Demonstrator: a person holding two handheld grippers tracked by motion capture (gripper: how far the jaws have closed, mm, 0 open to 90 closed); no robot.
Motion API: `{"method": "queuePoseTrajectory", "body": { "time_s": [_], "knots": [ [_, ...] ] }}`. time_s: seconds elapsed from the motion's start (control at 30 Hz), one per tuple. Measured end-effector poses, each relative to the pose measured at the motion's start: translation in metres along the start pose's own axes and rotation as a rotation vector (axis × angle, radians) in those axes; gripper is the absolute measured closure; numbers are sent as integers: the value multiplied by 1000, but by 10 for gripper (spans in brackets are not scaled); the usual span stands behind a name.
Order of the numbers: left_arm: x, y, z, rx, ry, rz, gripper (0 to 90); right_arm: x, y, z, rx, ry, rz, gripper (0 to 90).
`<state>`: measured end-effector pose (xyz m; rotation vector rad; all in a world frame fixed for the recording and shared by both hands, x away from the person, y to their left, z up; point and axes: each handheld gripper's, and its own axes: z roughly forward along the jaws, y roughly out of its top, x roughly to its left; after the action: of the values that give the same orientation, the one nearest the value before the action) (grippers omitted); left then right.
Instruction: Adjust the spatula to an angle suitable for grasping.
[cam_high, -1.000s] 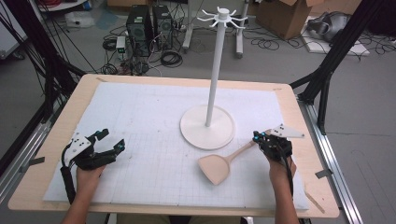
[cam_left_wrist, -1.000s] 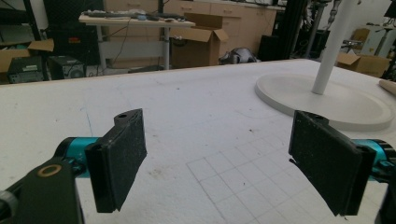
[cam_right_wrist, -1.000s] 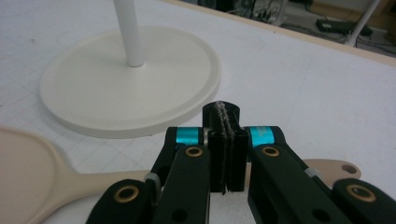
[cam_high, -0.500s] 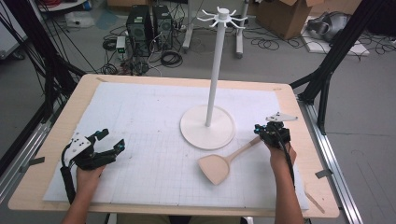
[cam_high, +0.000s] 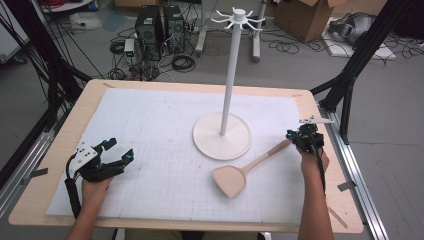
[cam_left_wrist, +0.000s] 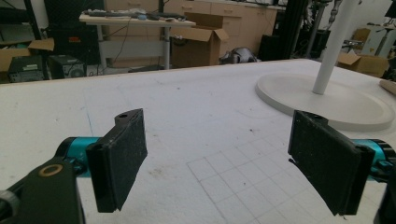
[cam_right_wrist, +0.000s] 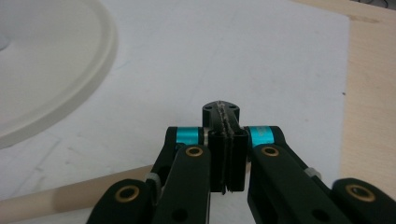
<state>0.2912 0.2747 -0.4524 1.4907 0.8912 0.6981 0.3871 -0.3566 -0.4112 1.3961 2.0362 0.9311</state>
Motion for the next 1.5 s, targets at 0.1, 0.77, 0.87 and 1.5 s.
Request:
{"method": "queuePoseTrajectory", "body": {
  "time_s": [0.1, 0.77, 0.87, 1.5],
  "knots": [
    [0, 0, 0, 1, 1, 1, 196, -11, -2, 3, 10, -21, 7, 899],
    [0, 0, 0, 6, 6, 0, 198, -34, -17, 25, 103, 76, -163, 899],
    [0, 0, 1, 4, 7, -2, 198, -33, -19, 20, 108, 99, -171, 899],
    [0, 0, 1, 11, 10, -2, 199, -36, -27, 19, 71, 105, -165, 898]
  ]
}}
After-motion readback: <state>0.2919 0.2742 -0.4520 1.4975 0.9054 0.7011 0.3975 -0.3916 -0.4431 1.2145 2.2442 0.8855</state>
